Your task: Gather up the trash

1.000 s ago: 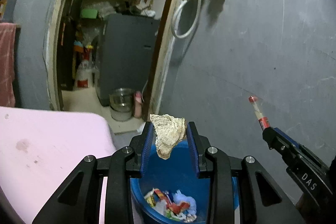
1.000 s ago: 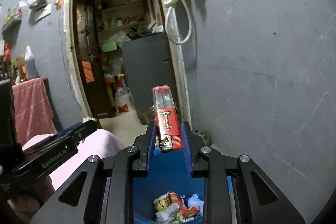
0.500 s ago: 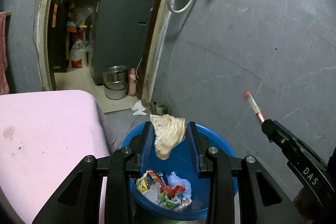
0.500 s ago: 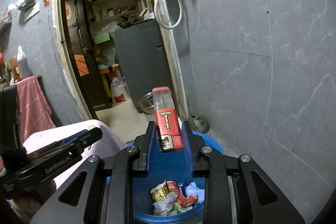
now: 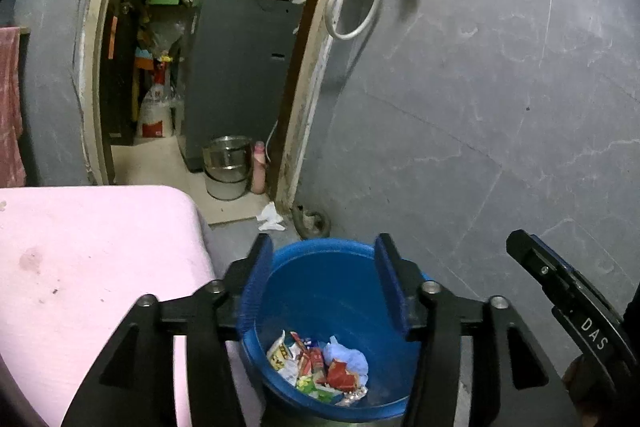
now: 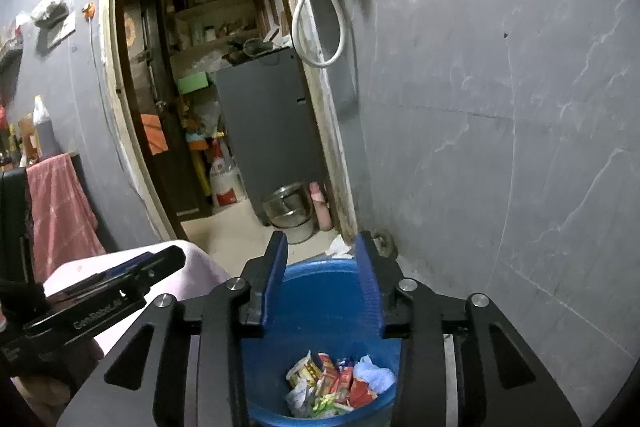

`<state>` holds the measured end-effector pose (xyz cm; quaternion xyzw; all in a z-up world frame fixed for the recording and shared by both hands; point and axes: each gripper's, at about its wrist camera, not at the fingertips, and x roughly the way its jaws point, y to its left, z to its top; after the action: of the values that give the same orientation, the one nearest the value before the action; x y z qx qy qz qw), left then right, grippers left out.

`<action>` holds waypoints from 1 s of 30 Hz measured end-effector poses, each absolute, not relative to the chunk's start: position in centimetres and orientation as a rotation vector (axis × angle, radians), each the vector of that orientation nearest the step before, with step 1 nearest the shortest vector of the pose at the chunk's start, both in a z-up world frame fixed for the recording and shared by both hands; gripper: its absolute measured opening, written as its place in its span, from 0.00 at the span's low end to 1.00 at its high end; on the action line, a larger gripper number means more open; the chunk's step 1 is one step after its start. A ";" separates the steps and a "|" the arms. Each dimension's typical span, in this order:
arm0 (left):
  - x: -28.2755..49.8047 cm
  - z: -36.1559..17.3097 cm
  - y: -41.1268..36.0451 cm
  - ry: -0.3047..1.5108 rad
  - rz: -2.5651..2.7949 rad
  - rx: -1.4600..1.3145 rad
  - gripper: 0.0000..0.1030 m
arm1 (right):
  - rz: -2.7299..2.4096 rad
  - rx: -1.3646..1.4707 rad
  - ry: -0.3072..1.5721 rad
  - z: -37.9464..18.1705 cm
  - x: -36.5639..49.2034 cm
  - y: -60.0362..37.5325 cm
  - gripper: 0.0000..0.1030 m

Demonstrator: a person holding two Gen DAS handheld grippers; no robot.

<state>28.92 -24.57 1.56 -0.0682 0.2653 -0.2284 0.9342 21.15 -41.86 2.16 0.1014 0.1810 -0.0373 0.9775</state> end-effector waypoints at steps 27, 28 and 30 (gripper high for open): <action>21.0 6.2 -13.3 0.381 -0.352 -0.170 0.95 | -0.055 0.143 0.207 5.8 14.9 -36.0 1.00; 20.6 6.3 -13.1 0.377 -0.347 -0.168 0.95 | -0.053 0.148 0.205 5.9 14.4 -35.8 1.00; 19.5 6.4 -12.3 0.372 -0.343 -0.165 0.95 | -0.052 0.153 0.207 6.0 13.7 -35.3 1.00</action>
<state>19.54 -12.32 6.43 -0.0813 0.1837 -0.1697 0.9648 13.66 -35.29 6.01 0.0761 0.1034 -0.0259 0.9914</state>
